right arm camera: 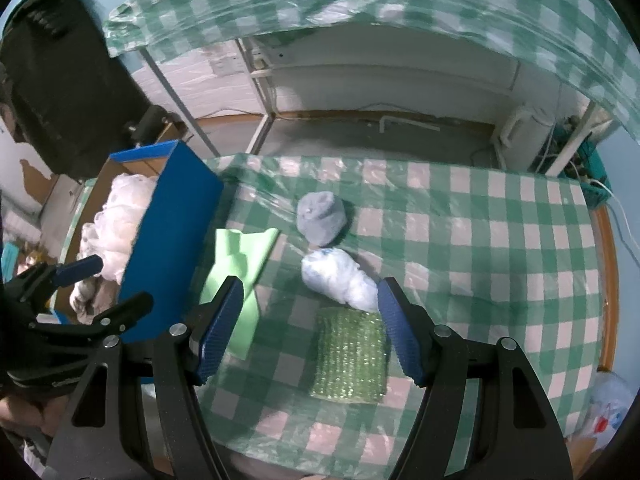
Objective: Organize soft objects
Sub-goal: 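Withdraw both grippers from the box toward the green cloth and scrubber, then grasp the green glittery scrubber with the right gripper while the left gripper approaches the green cloth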
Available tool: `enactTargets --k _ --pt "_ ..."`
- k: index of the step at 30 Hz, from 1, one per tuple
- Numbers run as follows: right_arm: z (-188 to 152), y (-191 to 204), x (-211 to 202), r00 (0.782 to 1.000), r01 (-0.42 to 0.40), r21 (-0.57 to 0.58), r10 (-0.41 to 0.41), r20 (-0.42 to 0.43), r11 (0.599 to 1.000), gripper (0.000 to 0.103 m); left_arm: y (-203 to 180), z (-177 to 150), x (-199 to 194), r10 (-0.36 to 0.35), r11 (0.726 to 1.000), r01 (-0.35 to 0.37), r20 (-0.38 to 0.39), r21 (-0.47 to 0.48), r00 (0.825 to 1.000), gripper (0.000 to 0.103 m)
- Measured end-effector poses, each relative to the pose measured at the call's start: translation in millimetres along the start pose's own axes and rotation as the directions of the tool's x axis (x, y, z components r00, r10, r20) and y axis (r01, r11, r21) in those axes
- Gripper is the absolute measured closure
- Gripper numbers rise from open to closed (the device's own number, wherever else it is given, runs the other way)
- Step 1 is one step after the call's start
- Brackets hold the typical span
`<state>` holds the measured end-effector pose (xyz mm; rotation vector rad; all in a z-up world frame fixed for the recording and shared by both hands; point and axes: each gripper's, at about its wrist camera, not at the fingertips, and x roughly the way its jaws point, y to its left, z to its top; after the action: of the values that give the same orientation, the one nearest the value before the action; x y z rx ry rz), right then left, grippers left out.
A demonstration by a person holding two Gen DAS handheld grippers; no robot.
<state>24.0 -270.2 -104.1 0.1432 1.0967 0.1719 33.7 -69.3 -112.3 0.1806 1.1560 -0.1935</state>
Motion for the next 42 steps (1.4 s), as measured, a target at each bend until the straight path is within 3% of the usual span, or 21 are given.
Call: enactTargets --k 21,24,29,42 --pt "-26.5 -51.2 57.9 0.986 0.082 0.054 -0.074 -0.147 0.995 0.032 -45.7 6.4 73.8 0.028 0.998 -0.021 -0.140 0.055 0.990 0.017" --pt "-28.6 -51.0 65.8 0.983 0.087 0.043 -0.079 -0.165 0.995 0.032 -49.4 6.5 77.5 0.068 0.996 -0.060 -0.125 0.071 0.990 0.014" --pt "-32.0 -51.5 75.6 0.978 0.098 0.038 -0.089 -0.189 0.994 0.032 -54.8 3.3 78.2 0.075 0.995 -0.066 -0.111 0.080 0.991 0.010" --pt "-38.4 -60.2 79.0 0.974 0.114 0.054 -0.101 -0.203 0.992 0.032 -63.3 6.3 85.0 0.001 0.999 0.005 -0.133 0.049 0.991 0.010"
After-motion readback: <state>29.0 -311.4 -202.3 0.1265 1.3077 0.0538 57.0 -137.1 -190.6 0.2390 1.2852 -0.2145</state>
